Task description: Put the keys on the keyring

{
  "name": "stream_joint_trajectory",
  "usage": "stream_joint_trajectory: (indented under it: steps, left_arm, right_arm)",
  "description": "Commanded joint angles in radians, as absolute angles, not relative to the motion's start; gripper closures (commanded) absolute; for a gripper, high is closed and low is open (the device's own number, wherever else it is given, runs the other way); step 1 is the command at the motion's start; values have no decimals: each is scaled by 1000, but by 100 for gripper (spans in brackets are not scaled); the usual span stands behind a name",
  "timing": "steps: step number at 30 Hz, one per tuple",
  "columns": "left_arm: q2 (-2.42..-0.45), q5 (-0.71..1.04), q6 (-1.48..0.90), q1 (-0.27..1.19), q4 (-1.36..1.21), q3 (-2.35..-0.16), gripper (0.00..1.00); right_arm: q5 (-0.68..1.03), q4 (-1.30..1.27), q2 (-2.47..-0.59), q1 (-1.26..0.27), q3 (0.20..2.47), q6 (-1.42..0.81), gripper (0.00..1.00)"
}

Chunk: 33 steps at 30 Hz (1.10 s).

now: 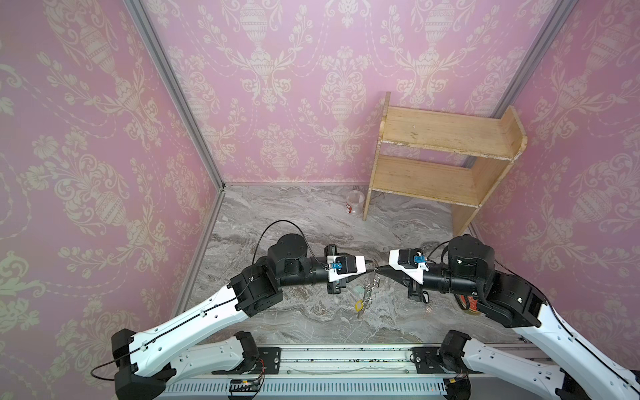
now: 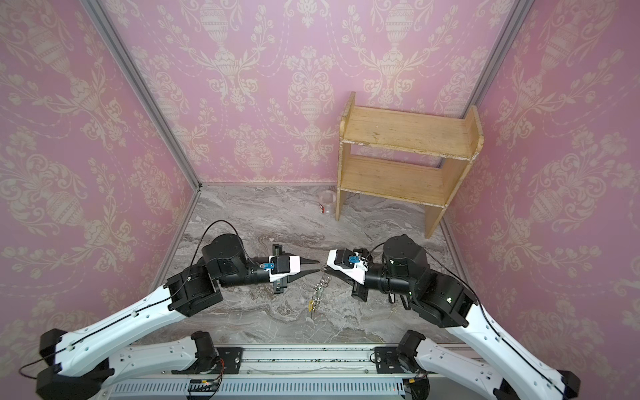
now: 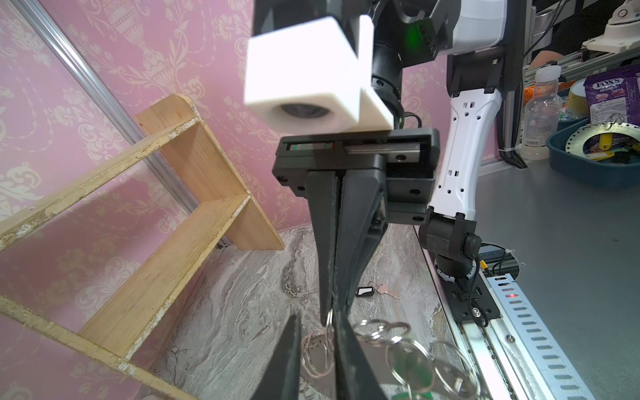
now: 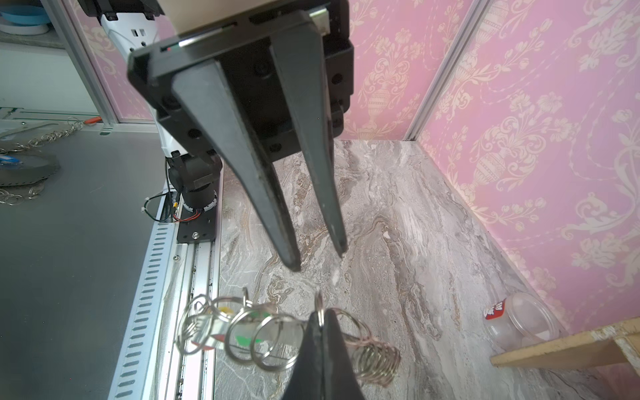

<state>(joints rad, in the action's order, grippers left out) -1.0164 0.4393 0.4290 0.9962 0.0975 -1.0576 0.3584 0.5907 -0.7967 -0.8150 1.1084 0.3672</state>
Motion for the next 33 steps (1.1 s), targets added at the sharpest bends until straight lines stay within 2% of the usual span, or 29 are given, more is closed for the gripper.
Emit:
stream_joint_trajectory:
  steps: [1,17,21,26,33]
  left_arm:
    - [-1031,448,427,996,137,-1085,79]
    - [-1068,463,437,996,165,-1110,79]
    - [-1084,477,439,996,187,-1124,84]
    - [-1097,483,449,997,200,-1130,100]
    - [-1077,456,450,997,147,-1097,100]
  right_arm:
    - [350,583,-790,-820,1157,376,100]
    - [367,582,-808,-820,1166,377,100]
    - [372,575,-806,-819,1167,373,100]
    - [381,565,-801,-820,1166,368,100]
    - [373,555,-772,-819,1154,361,100]
